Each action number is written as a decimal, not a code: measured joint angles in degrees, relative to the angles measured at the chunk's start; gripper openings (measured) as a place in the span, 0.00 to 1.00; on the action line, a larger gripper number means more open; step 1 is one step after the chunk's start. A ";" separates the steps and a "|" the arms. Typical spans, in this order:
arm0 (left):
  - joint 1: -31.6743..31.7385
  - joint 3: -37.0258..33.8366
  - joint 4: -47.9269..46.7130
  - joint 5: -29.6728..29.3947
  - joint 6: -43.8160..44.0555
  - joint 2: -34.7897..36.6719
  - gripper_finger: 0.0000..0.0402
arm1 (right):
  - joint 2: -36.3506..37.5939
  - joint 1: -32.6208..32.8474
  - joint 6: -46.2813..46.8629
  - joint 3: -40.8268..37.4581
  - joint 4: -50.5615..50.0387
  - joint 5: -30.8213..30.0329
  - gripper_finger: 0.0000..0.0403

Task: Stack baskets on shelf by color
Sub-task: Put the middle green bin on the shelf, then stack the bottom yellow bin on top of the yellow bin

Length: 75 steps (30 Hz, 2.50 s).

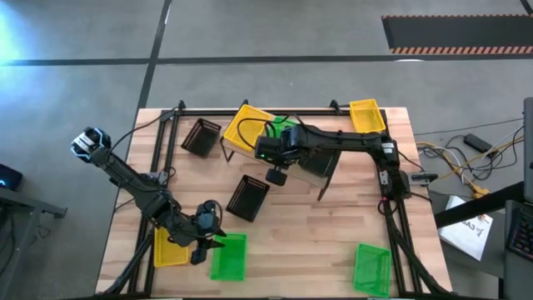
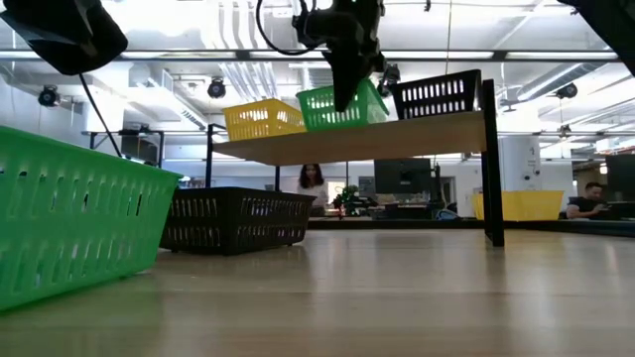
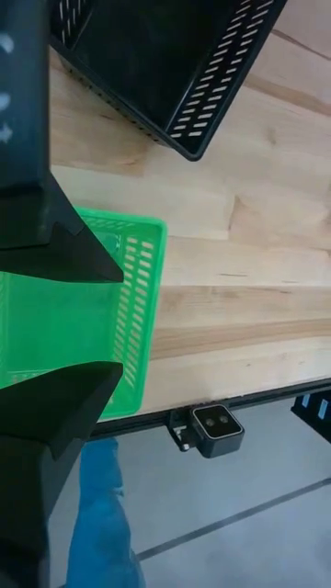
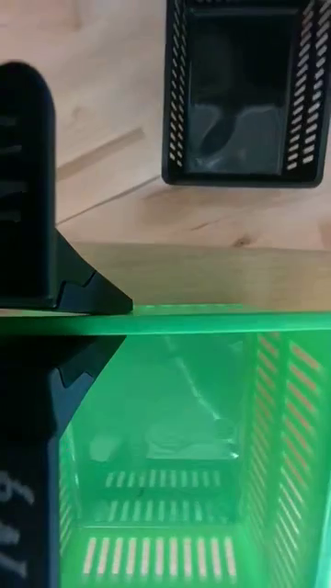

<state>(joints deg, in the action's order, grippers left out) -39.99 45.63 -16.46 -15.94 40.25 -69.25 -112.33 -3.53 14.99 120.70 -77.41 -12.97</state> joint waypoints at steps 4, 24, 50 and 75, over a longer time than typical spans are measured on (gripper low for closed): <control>0.00 -0.01 -0.01 0.00 -0.04 0.00 0.33 | 0.22 0.00 1.24 0.00 -0.18 -0.02 0.03; 0.00 -0.01 0.98 0.00 -0.09 0.00 0.33 | 4.52 3.64 7.91 0.00 0.08 0.60 0.38; 6.64 -0.04 0.69 -2.10 -3.61 -0.17 0.33 | -2.30 43.72 54.35 -3.74 13.38 -18.56 0.25; -23.26 0.98 -23.46 17.60 33.60 0.07 0.33 | -4.94 44.86 55.30 -3.74 11.31 -19.05 0.16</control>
<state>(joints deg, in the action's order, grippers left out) -63.24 46.61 -39.92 1.65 73.85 -69.19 -117.27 41.33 70.29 116.97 -66.10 -32.02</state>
